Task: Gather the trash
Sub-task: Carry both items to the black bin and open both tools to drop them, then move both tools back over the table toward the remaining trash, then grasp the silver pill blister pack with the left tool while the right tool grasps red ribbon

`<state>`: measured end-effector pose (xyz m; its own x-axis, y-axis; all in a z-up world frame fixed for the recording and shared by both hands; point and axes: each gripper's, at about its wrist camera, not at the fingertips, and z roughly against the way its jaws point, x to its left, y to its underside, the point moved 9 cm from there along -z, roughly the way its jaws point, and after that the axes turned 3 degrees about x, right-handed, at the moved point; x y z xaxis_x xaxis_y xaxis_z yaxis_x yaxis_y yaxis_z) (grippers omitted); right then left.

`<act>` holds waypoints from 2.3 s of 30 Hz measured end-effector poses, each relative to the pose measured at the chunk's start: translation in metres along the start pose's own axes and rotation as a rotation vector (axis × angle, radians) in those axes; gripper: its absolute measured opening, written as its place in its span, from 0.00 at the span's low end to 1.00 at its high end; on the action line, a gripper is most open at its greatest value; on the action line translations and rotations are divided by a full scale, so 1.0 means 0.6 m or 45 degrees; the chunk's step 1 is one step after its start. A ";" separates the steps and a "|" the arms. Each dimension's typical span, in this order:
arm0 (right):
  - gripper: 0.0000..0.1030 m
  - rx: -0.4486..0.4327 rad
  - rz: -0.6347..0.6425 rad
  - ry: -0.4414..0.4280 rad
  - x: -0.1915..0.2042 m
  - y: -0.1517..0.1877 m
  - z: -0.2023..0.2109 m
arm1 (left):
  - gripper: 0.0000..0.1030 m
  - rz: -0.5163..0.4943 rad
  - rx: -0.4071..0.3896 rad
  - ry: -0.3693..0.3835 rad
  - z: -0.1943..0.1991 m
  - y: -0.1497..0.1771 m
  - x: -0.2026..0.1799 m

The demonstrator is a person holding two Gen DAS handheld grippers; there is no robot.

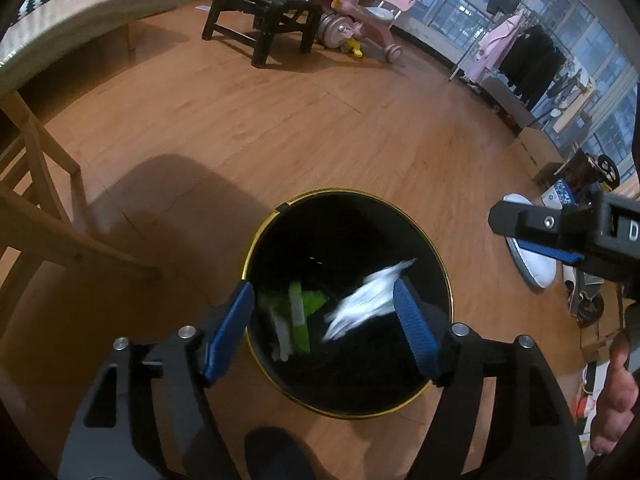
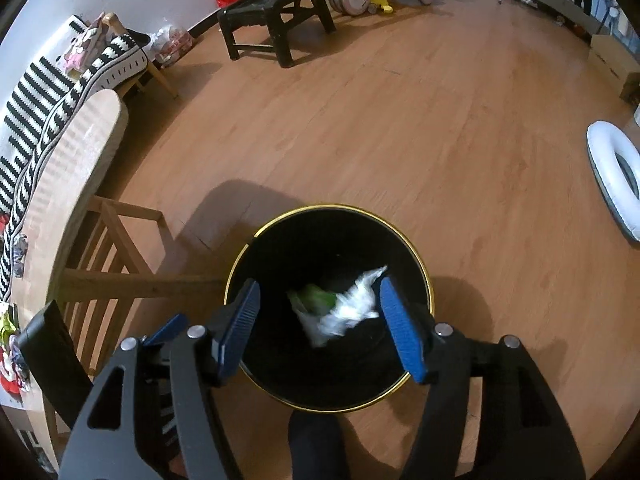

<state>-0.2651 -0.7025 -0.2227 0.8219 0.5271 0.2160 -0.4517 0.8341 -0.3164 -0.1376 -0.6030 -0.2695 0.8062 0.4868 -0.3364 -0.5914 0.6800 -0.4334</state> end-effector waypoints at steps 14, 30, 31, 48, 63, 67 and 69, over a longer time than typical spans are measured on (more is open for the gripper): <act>0.85 -0.344 0.263 -0.262 0.266 0.003 0.190 | 0.91 0.004 -0.305 -0.187 0.324 0.006 0.127; 0.88 -0.297 0.759 -0.611 0.763 0.214 0.249 | 0.93 0.586 -0.572 -0.730 0.772 0.216 0.547; 0.88 -0.286 0.791 -0.618 0.786 0.231 0.245 | 0.93 0.619 -0.574 -0.746 0.787 0.238 0.566; 0.88 -0.095 0.953 -0.648 0.940 0.334 0.160 | 0.93 0.820 -0.529 -0.828 0.831 0.322 0.712; 0.38 0.232 0.829 -0.750 0.991 0.389 0.084 | 0.83 0.832 -0.431 -0.872 0.734 0.274 0.768; 0.32 0.233 0.796 -0.750 1.002 0.387 0.084 | 0.76 0.841 -0.416 -0.836 0.714 0.268 0.776; 0.32 0.226 0.801 -0.734 1.004 0.386 0.083 | 0.69 0.840 -0.419 -0.822 0.710 0.264 0.774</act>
<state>0.1085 -0.1837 -0.1200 0.1194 0.8586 0.4986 -0.8497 0.3481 -0.3960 0.1506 -0.0356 -0.1384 0.1087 0.9874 -0.1154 -0.8232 0.0243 -0.5673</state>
